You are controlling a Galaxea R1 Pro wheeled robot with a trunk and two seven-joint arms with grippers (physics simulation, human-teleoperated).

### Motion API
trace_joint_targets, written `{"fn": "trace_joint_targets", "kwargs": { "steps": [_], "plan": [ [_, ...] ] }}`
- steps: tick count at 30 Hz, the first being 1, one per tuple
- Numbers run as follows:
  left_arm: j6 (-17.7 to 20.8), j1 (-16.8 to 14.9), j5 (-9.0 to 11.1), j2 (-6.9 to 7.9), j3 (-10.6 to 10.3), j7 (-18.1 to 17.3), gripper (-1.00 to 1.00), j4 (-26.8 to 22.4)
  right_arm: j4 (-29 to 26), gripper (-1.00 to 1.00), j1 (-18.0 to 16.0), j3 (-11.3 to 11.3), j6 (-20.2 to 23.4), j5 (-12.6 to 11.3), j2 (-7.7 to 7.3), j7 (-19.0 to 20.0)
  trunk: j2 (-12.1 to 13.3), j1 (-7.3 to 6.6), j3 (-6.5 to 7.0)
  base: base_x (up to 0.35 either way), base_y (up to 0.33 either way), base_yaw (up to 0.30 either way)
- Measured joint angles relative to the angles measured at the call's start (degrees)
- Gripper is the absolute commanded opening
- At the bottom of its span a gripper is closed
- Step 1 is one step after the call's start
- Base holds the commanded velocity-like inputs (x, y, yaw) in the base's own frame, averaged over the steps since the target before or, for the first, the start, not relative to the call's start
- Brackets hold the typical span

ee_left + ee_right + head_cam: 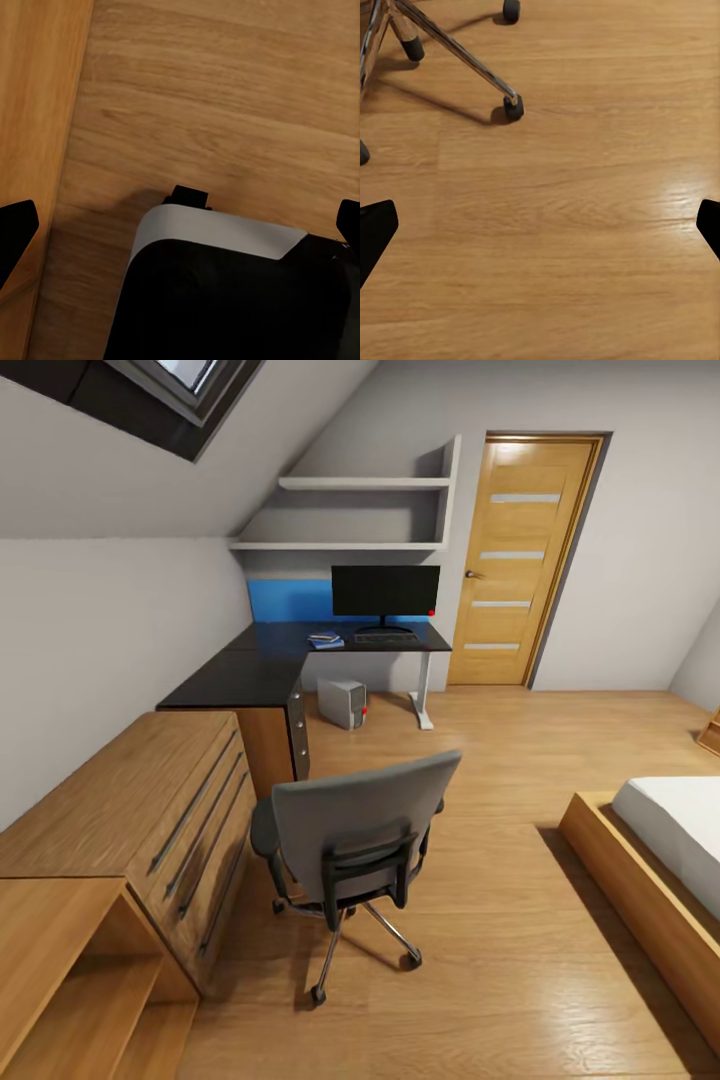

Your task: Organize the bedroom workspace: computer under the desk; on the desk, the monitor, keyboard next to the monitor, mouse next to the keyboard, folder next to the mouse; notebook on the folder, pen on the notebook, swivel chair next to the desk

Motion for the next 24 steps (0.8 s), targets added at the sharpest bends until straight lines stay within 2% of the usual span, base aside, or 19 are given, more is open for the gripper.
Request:
{"fn": "trace_joint_targets", "kwargs": {
  "steps": [24],
  "plan": [
    [0.0,0.0,0.0,0.0,0.0,0.0,1.0,0.0,0.0,1.0,0.0,-0.1,0.0,-0.1,-0.02,0.0,-9.6,5.27,-4.31,0.0,0.0,0.0]
  ]
}}
